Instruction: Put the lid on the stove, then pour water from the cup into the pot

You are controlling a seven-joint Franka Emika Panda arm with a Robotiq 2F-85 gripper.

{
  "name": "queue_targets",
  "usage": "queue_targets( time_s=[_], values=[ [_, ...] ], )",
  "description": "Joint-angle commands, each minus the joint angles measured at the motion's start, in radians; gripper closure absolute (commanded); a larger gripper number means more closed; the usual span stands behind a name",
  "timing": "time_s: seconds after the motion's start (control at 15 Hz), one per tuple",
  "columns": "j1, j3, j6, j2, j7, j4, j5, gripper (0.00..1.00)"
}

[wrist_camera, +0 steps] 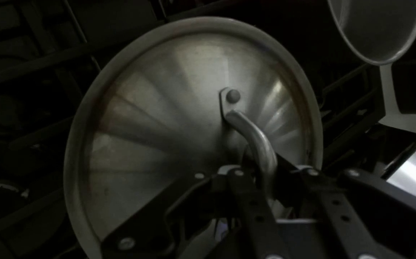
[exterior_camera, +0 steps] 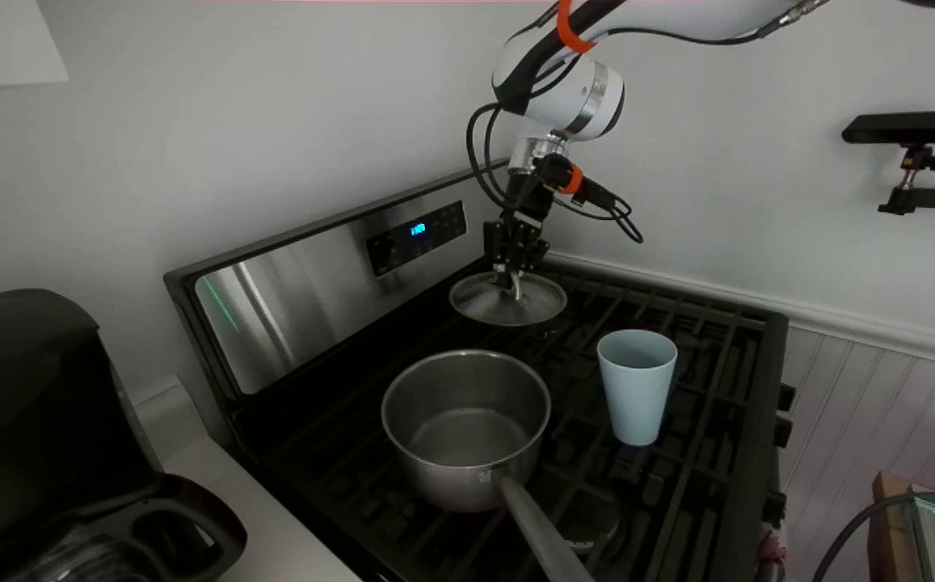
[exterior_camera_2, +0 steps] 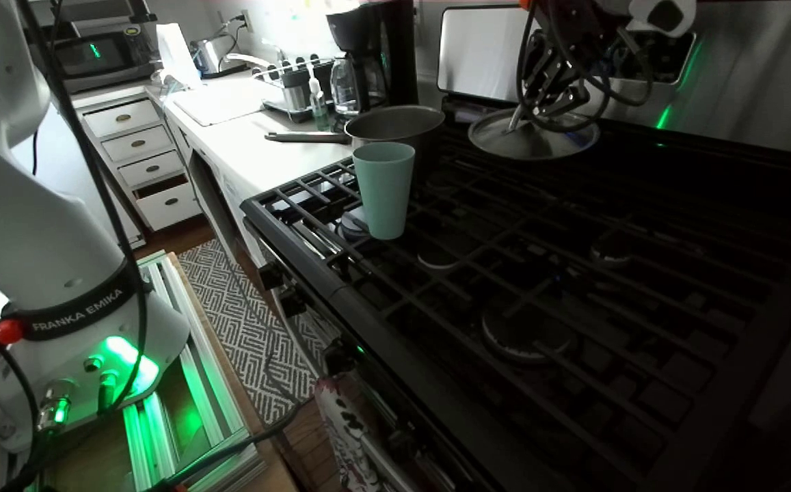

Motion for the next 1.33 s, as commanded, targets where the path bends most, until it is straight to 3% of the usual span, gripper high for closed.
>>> queue_targets(
  time_s=[0.0,0.47,1.2,1.27],
  values=[
    [-0.028,0.019,0.004,0.099,0.037,0.081,0.018,0.98],
    [-0.059,0.039,0.016,0.219,0.081,0.164,0.024,0.98],
    [-0.059,0.051,0.031,0.275,0.105,0.214,0.002,0.98],
    [-0.060,0.051,0.034,0.273,0.112,0.212,0.005,0.81]
  ],
)
